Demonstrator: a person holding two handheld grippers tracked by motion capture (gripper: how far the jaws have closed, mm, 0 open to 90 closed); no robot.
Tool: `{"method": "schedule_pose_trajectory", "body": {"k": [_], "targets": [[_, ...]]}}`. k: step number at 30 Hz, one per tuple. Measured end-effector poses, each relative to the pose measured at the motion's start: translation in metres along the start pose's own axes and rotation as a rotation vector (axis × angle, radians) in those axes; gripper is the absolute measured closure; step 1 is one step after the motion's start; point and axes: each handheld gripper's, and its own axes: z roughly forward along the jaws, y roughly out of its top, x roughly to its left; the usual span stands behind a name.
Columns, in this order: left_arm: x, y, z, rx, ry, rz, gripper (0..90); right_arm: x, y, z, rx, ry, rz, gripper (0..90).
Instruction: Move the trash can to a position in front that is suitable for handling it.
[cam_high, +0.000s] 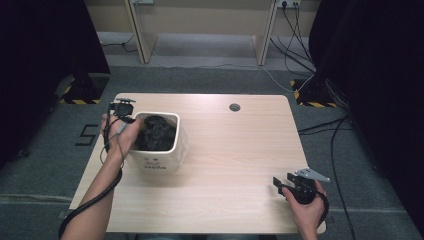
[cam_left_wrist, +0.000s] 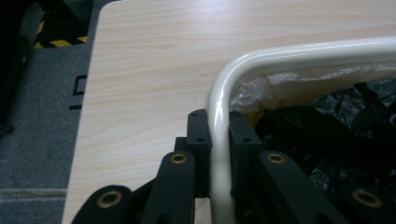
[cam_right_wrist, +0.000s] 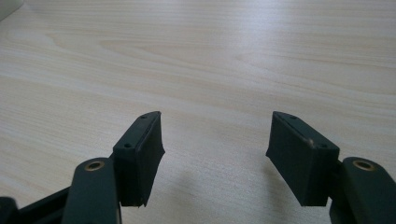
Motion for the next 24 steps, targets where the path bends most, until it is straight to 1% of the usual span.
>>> {"method": "schedule_pose_trajectory", "body": {"k": [2,3,4,5,8,11,13,14,15,16,17,19,21,23,24], "targets": [[0.007,-0.001,0.001,-0.002,0.018,-0.021,80.6,0.0,0.0,0.0,0.001,0.0,0.0,35.5],[0.007,-0.001,0.001,-0.002,0.018,-0.021,80.6,0.0,0.0,0.0,0.001,0.0,0.001,35.5],[0.012,-0.002,0.001,-0.001,0.026,-0.036,80.6,0.0,0.0,0.001,0.002,0.0,0.001,35.5],[0.013,-0.002,0.001,0.001,0.026,-0.044,80.6,0.0,0.0,0.001,0.002,0.0,0.0,35.5],[0.015,-0.002,0.0,0.007,0.025,-0.059,80.5,0.0,0.0,0.001,0.003,-0.001,0.0,35.5],[0.015,-0.002,0.0,0.008,0.025,-0.063,80.3,0.0,0.0,0.001,0.003,-0.002,0.0,35.5],[0.016,-0.002,0.0,0.012,0.023,-0.072,79.9,0.0,0.0,0.0,0.002,-0.002,0.0,35.5],[0.016,-0.003,0.0,0.016,0.014,-0.077,79.0,0.0,0.0,0.0,0.001,-0.002,0.001,35.5],[0.016,-0.003,0.0,0.024,-0.002,-0.086,75.4,0.0,0.0,0.0,0.002,-0.003,0.001,35.5],[0.016,-0.003,0.0,0.024,-0.002,-0.086,71.6,-0.001,0.0,0.0,0.002,-0.003,0.0,35.5],[0.017,-0.005,0.0,0.029,-0.022,-0.087,69.7,-0.001,0.0,0.001,0.003,-0.003,0.0,35.5],[0.017,-0.008,-0.001,0.039,-0.02,-0.085,72.0,0.0,0.0,0.0,0.002,-0.003,0.0,35.5],[0.018,-0.009,-0.003,0.045,-0.025,-0.102,75.5,0.0,0.0,0.0,0.0,-0.004,0.0,35.5],[0.018,-0.01,-0.004,0.049,-0.025,-0.105,75.7,-0.001,0.0,0.0,-0.002,-0.005,0.002,35.5],[0.015,-0.011,-0.006,0.058,-0.028,-0.108,75.0,-0.001,0.0,0.0,-0.001,-0.009,0.006,35.5]]}}
